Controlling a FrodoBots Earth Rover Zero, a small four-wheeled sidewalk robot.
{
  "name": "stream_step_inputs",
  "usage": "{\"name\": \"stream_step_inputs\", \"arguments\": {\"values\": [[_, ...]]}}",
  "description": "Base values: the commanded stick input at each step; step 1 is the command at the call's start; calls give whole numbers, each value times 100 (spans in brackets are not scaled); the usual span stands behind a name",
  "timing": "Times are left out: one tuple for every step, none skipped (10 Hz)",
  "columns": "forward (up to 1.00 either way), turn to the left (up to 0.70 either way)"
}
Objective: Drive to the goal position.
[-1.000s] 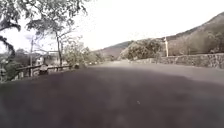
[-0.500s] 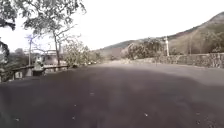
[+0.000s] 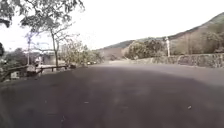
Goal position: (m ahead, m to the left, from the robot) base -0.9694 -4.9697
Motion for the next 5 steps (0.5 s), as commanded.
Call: {"name": "stream_step_inputs", "arguments": {"values": [[70,0],[70,0],[70,0],[70,0],[70,0]]}}
